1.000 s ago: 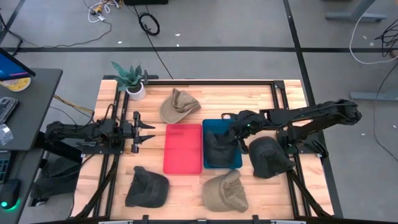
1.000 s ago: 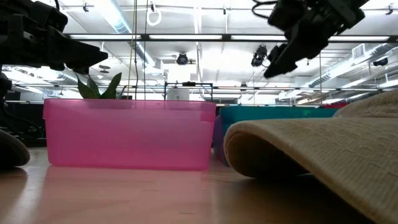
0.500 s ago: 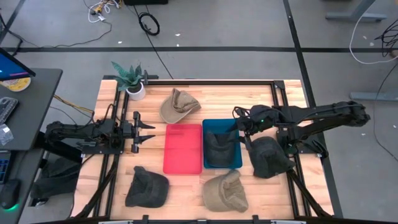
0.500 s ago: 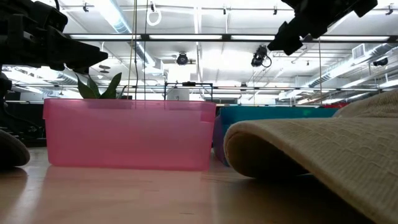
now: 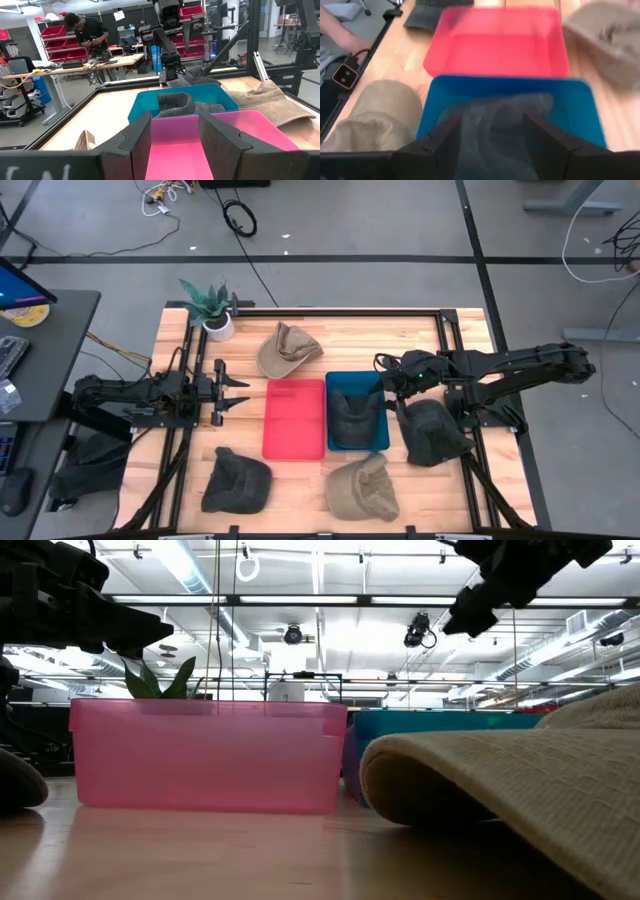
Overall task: Pick & Place hat
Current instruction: Put the top black cap into the blue bin
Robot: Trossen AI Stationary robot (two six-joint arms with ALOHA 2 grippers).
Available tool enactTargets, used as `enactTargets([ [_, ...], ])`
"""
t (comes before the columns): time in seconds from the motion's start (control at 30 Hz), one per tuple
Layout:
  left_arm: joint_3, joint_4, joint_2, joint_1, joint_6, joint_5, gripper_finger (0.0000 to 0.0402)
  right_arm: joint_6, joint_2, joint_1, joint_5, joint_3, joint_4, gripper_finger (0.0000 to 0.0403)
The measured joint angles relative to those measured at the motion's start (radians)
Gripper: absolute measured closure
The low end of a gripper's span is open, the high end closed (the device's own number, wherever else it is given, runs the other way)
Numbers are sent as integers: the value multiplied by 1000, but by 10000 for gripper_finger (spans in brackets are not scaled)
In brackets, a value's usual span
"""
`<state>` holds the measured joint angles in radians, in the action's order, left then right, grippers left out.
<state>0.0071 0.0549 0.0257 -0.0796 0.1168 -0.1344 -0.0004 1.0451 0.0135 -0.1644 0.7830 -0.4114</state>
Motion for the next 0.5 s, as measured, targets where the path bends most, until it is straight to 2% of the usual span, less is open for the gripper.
enactTargets([
  [0.37,0,0,0,0,0,0,236,131,-1,0,0,0,-174,192],
  [0.5,0,0,0,0,0,0,236,209,-1,2,-35,0,-202,192],
])
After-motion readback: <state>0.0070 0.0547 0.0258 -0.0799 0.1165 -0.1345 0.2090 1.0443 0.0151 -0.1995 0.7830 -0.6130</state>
